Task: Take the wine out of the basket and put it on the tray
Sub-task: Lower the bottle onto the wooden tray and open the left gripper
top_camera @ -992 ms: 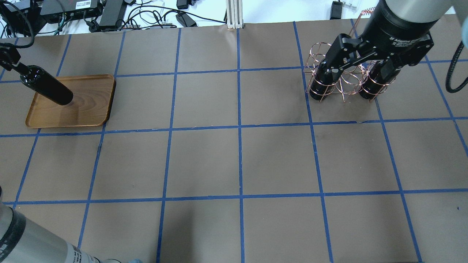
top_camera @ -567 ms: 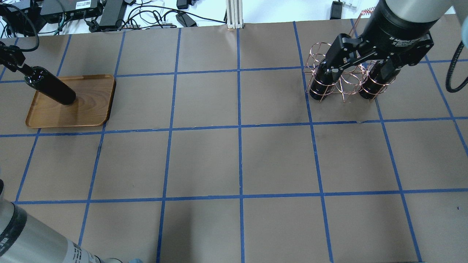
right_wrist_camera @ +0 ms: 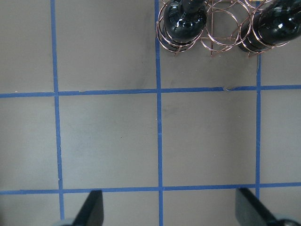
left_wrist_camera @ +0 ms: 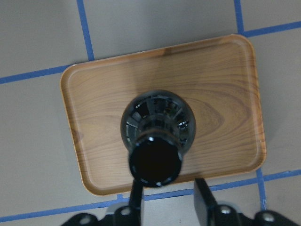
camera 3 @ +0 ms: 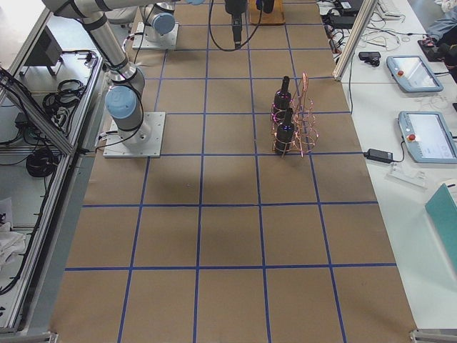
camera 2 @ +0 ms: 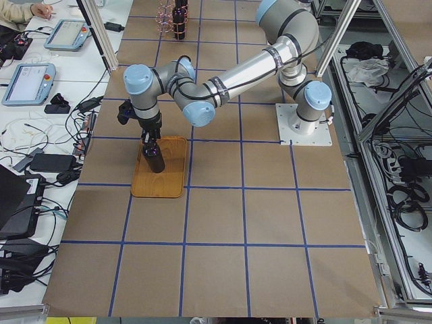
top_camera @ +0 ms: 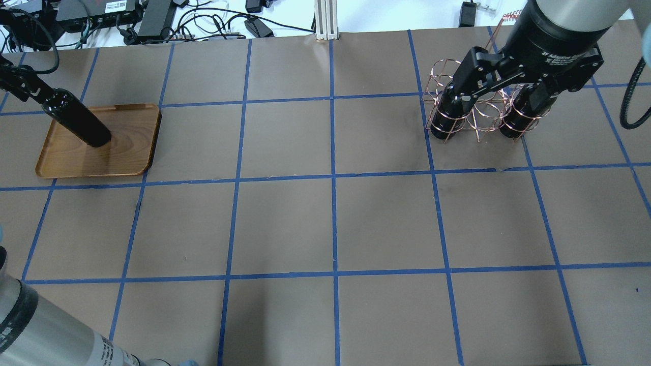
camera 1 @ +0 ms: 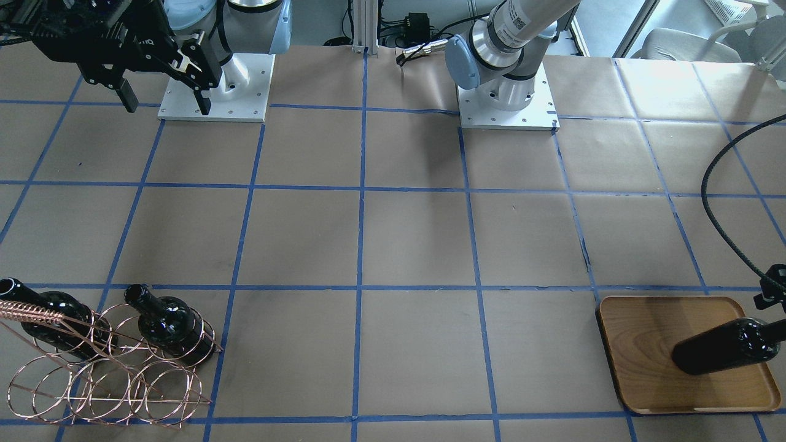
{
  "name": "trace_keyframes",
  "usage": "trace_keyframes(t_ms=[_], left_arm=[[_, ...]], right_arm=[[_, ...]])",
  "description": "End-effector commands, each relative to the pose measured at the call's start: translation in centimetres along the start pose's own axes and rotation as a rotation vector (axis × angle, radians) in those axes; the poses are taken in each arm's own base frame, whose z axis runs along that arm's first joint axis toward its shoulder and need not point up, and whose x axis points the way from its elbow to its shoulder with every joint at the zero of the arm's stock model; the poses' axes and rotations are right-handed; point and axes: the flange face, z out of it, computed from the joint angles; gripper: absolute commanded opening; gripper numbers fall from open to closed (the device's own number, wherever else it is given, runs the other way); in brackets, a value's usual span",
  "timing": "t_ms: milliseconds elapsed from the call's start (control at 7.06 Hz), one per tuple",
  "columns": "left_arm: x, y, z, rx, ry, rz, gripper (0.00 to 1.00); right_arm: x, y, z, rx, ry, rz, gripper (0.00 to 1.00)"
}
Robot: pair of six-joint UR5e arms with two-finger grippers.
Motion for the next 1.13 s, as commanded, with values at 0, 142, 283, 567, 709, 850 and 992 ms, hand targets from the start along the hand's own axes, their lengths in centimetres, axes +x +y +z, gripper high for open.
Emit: trace_keyframes(t_ms=[0,142,283,567,709,850,992], left_arm=[[2.8,0.1,-3.5,0.016,-0.026,0.02,1.0],[5.9,0.7,-5.8,-0.007,0.0,-0.025,1.0],[8.4,2.1,-8.9,0.003,-0.001,-0.056,1.0],[17.0,4.3,-12.8,0.037,-0.012,-0.101,1.0],[22.1,5.3,-14.0,0.054,-0.01,-0.158,1.0],[27.1,6.4,-16.0,0.082,-0.011,-0.166,1.0],[31.4,7.8,-16.5,0.066,-0.008,-0.153,1.0]], right_arm=[[0.0,0.0,0.0,0.0,0.0,0.0,1.0],[0.0,0.0,0.0,0.0,0.0,0.0,1.0],[0.0,0.0,0.0,0.0,0.0,0.0,1.0],[0.0,-0.1,0.1,-0.001,0.0,0.0,1.0],[0.0,0.0,0.0,0.0,0.0,0.0,1.0],[0.0,0.0,0.0,0.0,0.0,0.0,1.0],[0.0,-0.1,0.1,-0.001,0.0,0.0,1.0]])
